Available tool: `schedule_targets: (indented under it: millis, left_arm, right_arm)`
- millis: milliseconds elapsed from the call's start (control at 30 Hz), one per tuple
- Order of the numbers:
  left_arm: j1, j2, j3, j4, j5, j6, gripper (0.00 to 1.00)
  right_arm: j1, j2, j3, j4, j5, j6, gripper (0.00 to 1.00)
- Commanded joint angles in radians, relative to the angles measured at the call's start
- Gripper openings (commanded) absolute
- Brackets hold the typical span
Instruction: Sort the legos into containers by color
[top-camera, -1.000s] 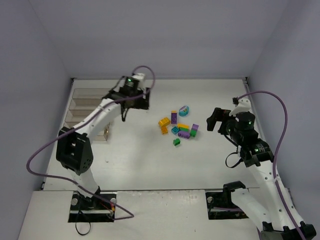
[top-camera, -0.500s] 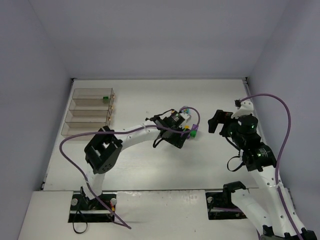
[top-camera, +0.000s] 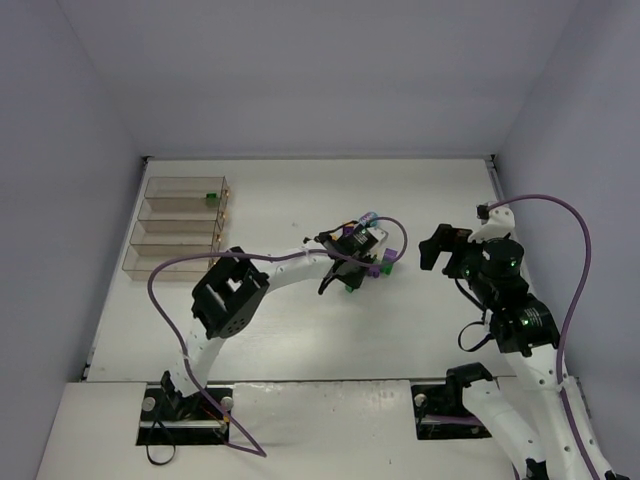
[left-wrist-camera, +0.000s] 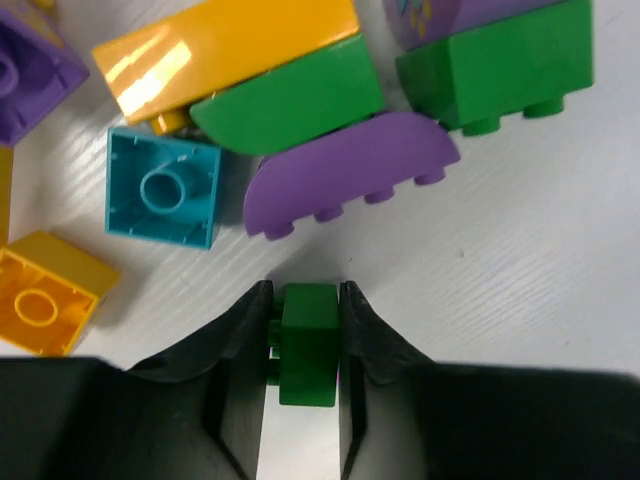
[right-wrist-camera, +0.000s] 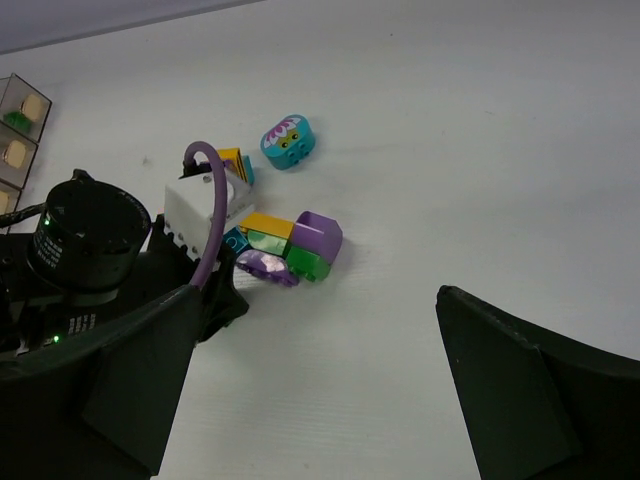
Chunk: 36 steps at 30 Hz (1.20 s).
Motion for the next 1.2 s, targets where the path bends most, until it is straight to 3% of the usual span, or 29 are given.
schedule_targets:
  millis: [0,167,233,367,400,633,733,1167]
  left_arm:
    - [-0.004,-0.112,-0.039,0.040,-0.038,0.004,0.04]
    - [0.028,-0.304,-0.119,-0.029,-0.125,0.017,0.00]
    - [0.097,-0.391,-0.122,-0.070,-0.130,0.039,0.00]
    - [0.314,-0.488,-0.107,-0.074,-0.133,0.103,0.00]
    - [0.417,-0.491,-0.084,-0.071,-0.139,0.119,0.00]
    - [0.791,-0.355,0.063,0.011,-0.095,0.166,0.00]
    - [0.882,-0.260,0.141,0.052,-0.085,0.151,0.00]
    - [1.011,0.013,0.324,0.150,-0.122,0.159,0.08]
  right_arm:
    - [-0.008,0.014,0.008,0.042,0.019,0.009,1.00]
    - [-0.008,0.034,0.020,0.041,0.019,0.006,1.00]
    - [-0.008,0.048,0.028,0.041,0.019,0.004,1.00]
    - [-0.008,0.077,0.038,0.044,0.019,0.003,1.00]
    - [-0.008,0.082,0.038,0.045,0.019,0.001,1.00]
    - [-0.008,0.103,0.045,0.048,0.018,-0.006,1.00]
    - [-0.008,0.100,0.040,0.048,0.019,-0.003,1.00]
    - [-0.008,0.088,0.029,0.047,0.019,0.032,1.00]
